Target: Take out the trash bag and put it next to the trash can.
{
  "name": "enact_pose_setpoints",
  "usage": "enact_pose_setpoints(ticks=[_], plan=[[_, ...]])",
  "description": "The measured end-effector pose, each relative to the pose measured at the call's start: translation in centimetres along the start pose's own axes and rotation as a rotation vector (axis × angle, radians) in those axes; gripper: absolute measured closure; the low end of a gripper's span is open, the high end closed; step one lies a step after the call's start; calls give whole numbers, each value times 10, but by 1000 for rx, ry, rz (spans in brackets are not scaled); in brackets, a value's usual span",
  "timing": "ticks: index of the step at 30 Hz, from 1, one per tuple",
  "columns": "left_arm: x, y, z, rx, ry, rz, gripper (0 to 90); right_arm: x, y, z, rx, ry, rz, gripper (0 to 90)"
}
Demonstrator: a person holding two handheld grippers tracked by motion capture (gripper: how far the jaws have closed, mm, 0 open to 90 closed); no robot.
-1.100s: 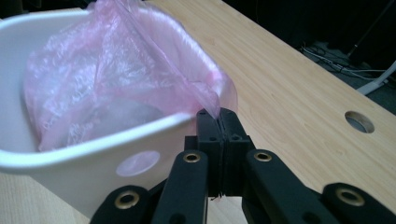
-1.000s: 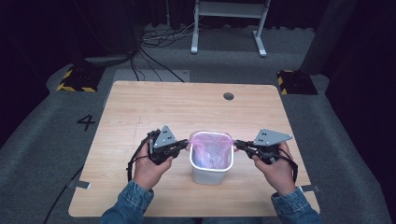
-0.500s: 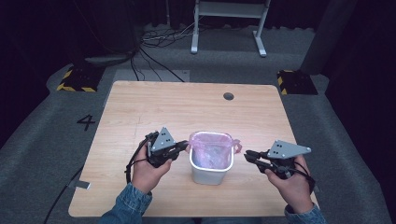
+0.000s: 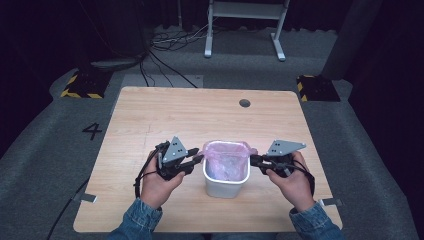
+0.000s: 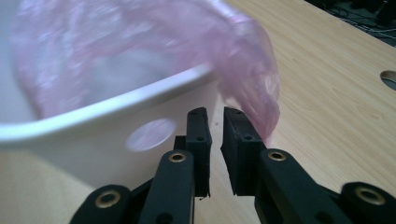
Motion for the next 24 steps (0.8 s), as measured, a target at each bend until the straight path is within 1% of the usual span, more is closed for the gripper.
enact_pose_setpoints(ticks=[7,9,12,13,14,15,18,19,20,24], plan=[[-2,0,0,-2,12,7,722,6,20,-10,60,30,84,723],[-3,0,0,-7,18,10,725,6,24,-15,66,42,107,715],[-4,1,-1,-13,30,18,725,4,27,-24,69,63,130,704],[-5,1,-1,-21,38,25,725,3,27,-28,71,74,131,700],[-6,1,-2,-18,44,26,724,3,26,-32,70,84,125,695],[-7,1,-2,-28,51,30,724,3,25,-36,67,94,122,690],[-10,2,-4,-27,54,33,699,7,17,-51,47,114,99,674],[-10,2,-5,-19,56,32,682,8,14,-55,40,122,82,674],[-11,3,-6,-26,58,39,670,10,11,-59,33,129,66,673],[-13,5,-7,-15,63,42,585,17,-2,-75,4,159,1,670]])
Point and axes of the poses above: each handheld gripper's, and its own axes: x roughly forward along the jaws, z roughly out of its underside, y roughly to its right, the point moved 1 cm from there along x, roughly forward along the jaws, and after that the axes turned 12 degrees about -x, right-handed, at the moved point
